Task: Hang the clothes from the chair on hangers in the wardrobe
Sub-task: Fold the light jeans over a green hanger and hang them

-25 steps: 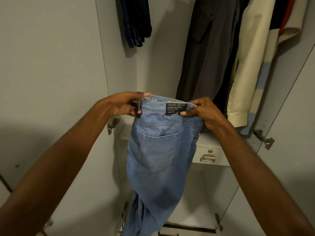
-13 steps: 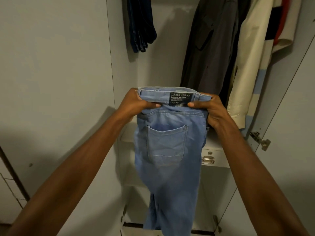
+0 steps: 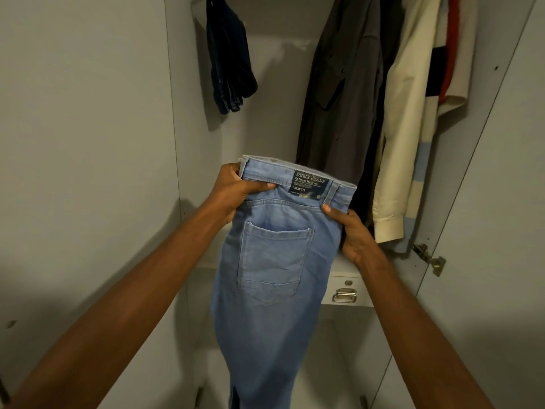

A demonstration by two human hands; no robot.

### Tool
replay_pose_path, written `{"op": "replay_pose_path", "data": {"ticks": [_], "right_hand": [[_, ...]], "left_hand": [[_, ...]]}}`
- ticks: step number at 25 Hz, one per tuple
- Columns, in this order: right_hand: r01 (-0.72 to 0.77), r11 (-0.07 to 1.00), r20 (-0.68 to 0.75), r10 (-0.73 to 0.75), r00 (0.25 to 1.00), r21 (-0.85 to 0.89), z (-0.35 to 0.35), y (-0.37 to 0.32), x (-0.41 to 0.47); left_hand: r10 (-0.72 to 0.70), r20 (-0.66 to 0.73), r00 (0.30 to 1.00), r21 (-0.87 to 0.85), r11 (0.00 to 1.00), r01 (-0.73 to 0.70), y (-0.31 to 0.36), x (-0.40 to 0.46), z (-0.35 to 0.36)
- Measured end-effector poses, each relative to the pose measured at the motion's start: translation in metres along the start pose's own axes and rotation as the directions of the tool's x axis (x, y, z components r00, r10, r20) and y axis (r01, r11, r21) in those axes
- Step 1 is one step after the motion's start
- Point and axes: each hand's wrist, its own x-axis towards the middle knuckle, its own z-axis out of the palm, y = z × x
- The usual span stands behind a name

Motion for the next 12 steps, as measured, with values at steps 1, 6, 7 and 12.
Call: {"op": "replay_pose_path", "data": {"ticks": [1, 6, 7, 12], "right_hand": [[0.010, 1.000, -0.035, -0.010, 0.999, 0.004, 0.000, 0.005, 0.001], [0.144, 0.971, -0.144, -0.172, 0.974, -0.190, 0.020, 0.001, 0.014], [0.157, 0.962, -0.144, -0.192, 0.971, -0.223, 0.023, -0.001, 0.018], [0.270, 0.925, -0.097, -0.305, 0.948, -0.267, 0.039, 0.002, 0.058]], "left_hand": [[0.012, -0.003, 1.000, 0.027, 1.000, -0.012, -0.001, 0.002, 0.002], [-0.028, 0.087, 0.996, 0.194, 0.981, 0.011, 0.007, 0.020, -0.025], [-0.039, 0.117, 0.992, 0.227, 0.974, 0.012, 0.009, 0.024, -0.032], [0.001, 0.051, 0.999, 0.275, 0.961, -0.015, -0.006, 0.055, -0.057]]}}
